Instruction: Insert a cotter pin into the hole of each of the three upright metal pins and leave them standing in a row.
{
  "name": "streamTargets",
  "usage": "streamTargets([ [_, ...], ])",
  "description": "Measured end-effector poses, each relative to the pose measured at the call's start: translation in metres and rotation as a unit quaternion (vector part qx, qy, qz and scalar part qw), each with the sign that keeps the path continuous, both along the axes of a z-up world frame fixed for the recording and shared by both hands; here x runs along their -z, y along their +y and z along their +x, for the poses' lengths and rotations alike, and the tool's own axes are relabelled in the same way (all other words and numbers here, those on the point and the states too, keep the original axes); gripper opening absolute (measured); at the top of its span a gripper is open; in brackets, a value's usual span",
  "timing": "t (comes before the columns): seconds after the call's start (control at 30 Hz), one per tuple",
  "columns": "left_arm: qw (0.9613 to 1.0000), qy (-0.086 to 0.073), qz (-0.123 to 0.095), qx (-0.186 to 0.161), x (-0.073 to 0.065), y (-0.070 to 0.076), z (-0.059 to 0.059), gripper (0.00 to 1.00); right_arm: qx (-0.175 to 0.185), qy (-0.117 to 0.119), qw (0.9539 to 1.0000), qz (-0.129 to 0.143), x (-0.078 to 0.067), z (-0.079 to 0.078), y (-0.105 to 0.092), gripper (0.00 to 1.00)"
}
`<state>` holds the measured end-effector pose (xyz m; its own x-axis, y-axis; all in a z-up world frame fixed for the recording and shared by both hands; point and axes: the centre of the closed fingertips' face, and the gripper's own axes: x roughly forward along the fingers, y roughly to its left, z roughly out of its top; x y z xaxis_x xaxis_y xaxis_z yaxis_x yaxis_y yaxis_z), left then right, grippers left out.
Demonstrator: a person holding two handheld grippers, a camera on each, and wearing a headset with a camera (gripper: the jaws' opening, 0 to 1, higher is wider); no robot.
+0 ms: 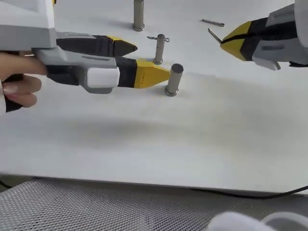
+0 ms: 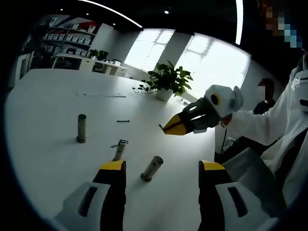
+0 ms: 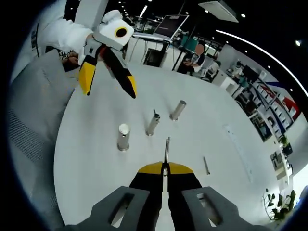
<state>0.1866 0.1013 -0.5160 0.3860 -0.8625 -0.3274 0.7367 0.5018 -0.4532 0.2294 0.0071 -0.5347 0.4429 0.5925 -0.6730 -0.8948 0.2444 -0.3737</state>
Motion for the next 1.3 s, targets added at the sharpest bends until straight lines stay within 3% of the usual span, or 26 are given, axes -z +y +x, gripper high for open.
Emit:
streamTargets([
  [0.37,0.9990,0.030,-0.018,0.026,-0.003,-0.021,0.000,0.42,-0.030,-0.015,0.9994,-0.011,-0.003,-0.028,0.009,0.00],
  [0.53,0.9984,0.041,-0.019,0.034,-0.001,-0.029,0.001,0.39,-0.049,-0.030,0.9981,-0.021,-0.004,-0.035,0.015,0.00],
  [0.7,0.9976,0.051,-0.014,0.045,0.002,-0.036,-0.001,0.35,-0.059,-0.029,0.9977,-0.018,-0.004,-0.043,0.024,0.00],
  [0.83,0.9965,0.066,-0.018,0.047,0.004,-0.041,-0.001,0.31,-0.073,-0.044,0.9960,-0.026,-0.004,-0.047,0.029,0.00],
  [1.0,0.9950,0.083,-0.033,0.045,0.003,-0.046,0.001,0.25,-0.080,-0.048,0.9953,-0.027,-0.005,-0.050,0.035,0.00],
  [1.3,0.9918,0.110,-0.035,0.055,0.007,-0.052,-0.004,0.12,-0.089,-0.055,0.9941,-0.029,-0.007,-0.054,0.042,0.00],
])
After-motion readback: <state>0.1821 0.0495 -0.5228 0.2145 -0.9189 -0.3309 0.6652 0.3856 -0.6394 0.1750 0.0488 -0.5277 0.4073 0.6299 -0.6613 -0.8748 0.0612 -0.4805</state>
